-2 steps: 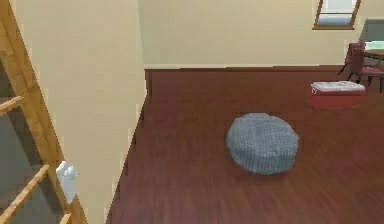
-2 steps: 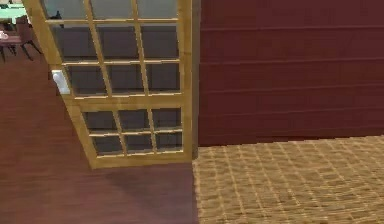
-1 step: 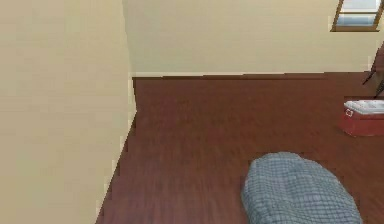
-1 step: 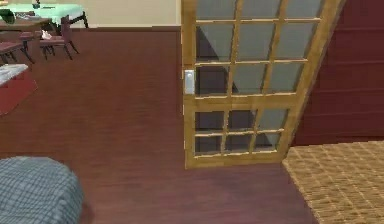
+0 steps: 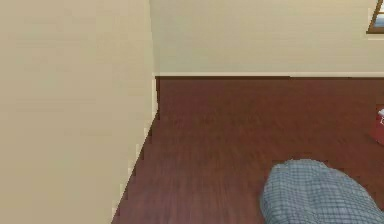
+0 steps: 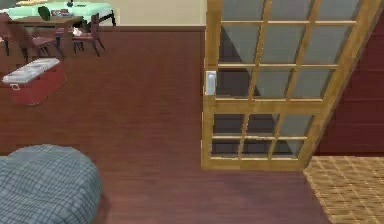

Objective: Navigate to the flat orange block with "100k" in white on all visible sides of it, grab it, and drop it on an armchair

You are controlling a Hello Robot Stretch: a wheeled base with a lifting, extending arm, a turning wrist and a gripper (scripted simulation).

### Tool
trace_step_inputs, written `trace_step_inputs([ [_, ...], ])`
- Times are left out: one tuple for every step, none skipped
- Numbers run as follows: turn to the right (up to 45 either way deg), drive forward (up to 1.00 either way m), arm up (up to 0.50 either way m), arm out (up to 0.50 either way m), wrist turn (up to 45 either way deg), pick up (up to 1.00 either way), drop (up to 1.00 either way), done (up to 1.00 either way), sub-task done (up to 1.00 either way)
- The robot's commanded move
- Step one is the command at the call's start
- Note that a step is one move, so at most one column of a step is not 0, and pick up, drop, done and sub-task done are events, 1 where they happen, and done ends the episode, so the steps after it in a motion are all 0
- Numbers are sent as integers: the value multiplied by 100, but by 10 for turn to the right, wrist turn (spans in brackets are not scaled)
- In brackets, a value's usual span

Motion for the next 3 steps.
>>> trace_step_inputs([
  [0, 100, 0, 0, 0, 0, 0, 0, 0],
  [0, 100, 0, 0, 0, 0, 0, 0, 0],
  [0, 100, 0, 0, 0, 0, 0, 0, 0],
])
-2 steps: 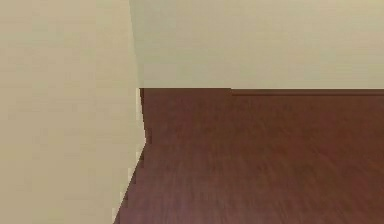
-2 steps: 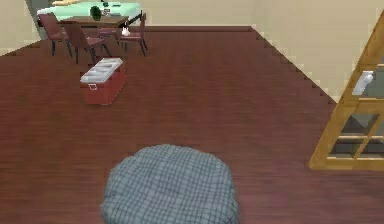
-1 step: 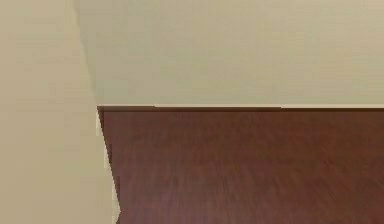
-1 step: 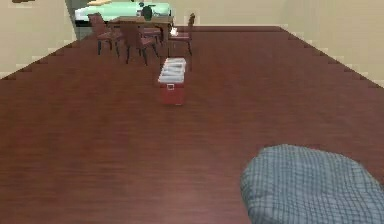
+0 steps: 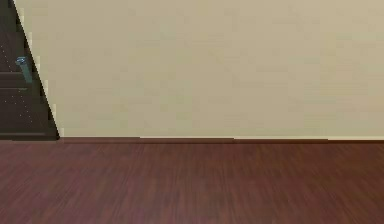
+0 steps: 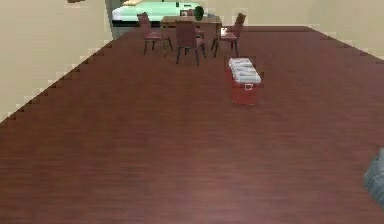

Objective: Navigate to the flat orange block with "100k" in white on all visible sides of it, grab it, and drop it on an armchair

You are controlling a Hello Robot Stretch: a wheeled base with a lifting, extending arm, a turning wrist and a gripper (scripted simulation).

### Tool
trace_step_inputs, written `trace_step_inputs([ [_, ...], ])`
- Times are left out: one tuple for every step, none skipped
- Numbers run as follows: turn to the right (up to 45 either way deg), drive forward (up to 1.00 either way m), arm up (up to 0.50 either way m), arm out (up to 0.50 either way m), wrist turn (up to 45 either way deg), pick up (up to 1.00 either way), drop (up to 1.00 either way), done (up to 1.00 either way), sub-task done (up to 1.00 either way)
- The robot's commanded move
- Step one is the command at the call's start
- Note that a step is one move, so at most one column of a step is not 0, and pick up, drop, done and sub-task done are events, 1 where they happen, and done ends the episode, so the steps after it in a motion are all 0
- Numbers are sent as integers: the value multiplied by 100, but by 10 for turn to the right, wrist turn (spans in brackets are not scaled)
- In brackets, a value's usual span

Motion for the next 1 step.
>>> trace_step_inputs([
  [-60, 0, 0, 0, 0, 0, 0, 0, 0],
])
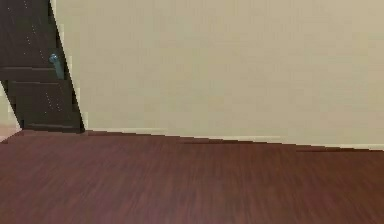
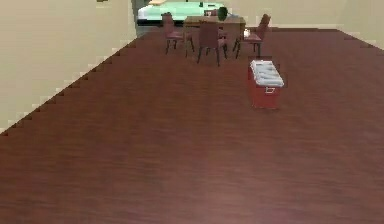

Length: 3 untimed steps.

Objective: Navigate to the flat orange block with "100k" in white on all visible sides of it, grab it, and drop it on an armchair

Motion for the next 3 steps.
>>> trace_step_inputs([
  [0, 35, 0, 0, 0, 0, 0, 0, 0],
  [-330, 0, 0, 0, 0, 0, 0, 0, 0],
  [0, 40, 0, 0, 0, 0, 0, 0, 0],
])
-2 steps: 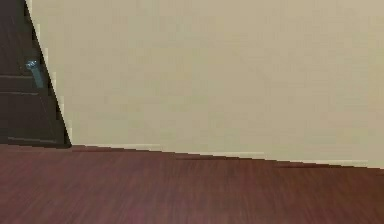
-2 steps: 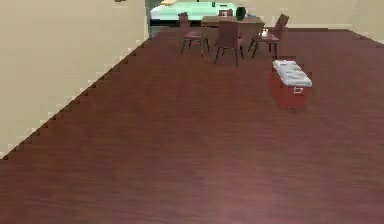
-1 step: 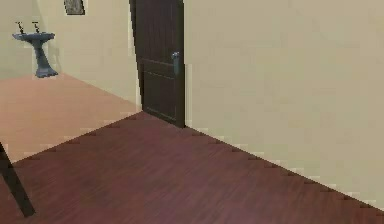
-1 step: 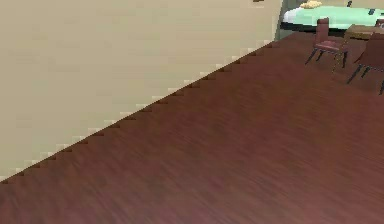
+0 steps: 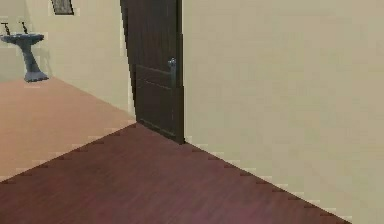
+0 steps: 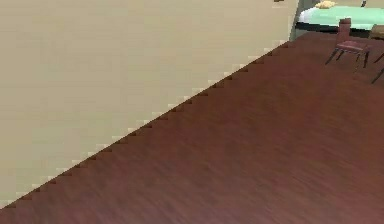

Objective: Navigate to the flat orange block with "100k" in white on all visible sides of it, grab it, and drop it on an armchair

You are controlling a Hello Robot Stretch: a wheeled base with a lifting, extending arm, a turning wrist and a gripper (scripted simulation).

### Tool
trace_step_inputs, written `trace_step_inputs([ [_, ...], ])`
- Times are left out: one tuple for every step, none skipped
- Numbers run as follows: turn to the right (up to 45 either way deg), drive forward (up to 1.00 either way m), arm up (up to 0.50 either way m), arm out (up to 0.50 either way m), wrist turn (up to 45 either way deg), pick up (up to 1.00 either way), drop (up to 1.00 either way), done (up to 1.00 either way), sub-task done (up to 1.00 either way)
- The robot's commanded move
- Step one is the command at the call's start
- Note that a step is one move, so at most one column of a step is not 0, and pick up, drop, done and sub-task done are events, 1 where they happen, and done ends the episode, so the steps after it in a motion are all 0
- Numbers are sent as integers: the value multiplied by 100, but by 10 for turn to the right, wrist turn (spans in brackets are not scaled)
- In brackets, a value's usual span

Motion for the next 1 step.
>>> trace_step_inputs([
  [-360, 0, 0, 0, 0, 0, 0, 0, 0],
])
